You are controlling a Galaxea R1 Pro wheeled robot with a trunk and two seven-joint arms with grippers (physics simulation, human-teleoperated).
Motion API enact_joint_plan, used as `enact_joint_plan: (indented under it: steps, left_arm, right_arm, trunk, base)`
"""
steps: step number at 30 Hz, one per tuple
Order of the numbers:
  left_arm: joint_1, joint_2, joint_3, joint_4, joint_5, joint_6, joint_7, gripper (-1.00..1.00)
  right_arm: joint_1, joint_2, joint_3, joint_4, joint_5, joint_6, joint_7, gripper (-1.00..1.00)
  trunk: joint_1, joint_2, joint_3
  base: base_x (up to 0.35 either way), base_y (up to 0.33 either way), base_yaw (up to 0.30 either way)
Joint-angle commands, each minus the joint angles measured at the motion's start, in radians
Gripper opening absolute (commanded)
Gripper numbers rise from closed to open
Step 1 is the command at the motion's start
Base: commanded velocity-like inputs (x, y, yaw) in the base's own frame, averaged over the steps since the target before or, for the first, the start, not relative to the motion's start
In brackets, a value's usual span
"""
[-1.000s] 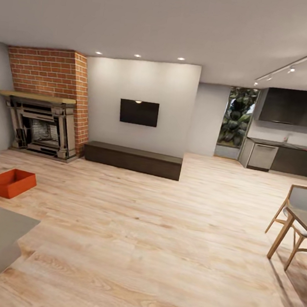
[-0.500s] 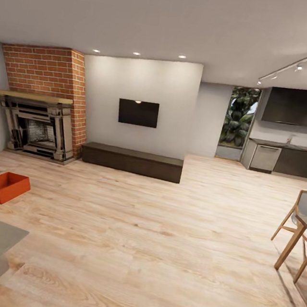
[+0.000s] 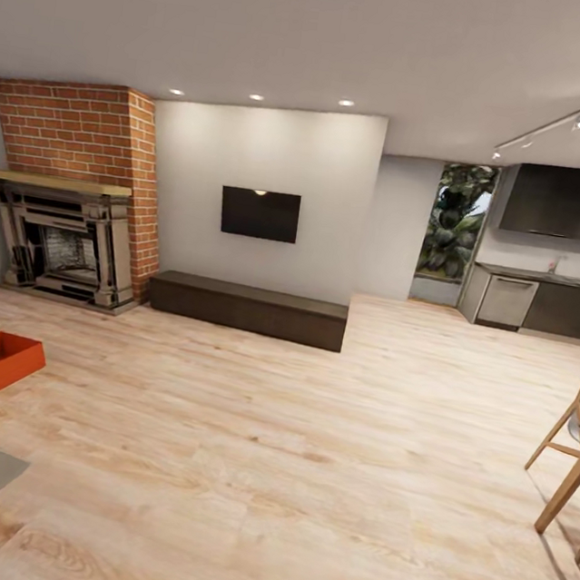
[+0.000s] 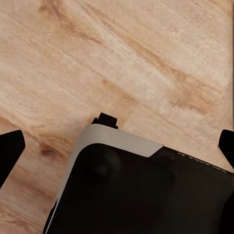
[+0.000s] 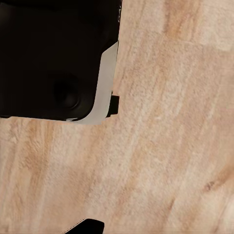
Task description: Move the two storage containers from the living room to the garage. In the garage, place one container on the floor and stack the other container on top of it (either order is fine).
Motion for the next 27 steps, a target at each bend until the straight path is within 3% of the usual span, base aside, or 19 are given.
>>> enact_joint_plan:
  steps: [1,18,27]
  left_arm:
    - [-0.001,0.000,-0.008,0.000,0.007,-0.002,0.003,1.00]
    - [-0.001,0.000,-0.008,0.000,0.007,-0.001,0.003,1.00]
    - [-0.001,0.001,-0.008,0.000,0.007,-0.001,0.003,1.00]
  right_arm:
    - [-0.001,0.000,-0.001,0.003,0.010,-0.004,-0.006,1.00]
    - [-0.001,0.002,-0.004,0.003,0.007,-0.004,-0.006,1.00]
    - [-0.001,0.002,-0.008,0.003,0.003,-0.003,-0.004,1.00]
  trunk:
    - [0.001,-0.001,-0.002]
    - [0.001,-0.001,-0.002]
    - [0.001,-0.001,-0.002]
  base:
    - [0.325,0.000,0.000]
    - [0.325,0.000,0.001]
    - [0.325,0.000,0.210]
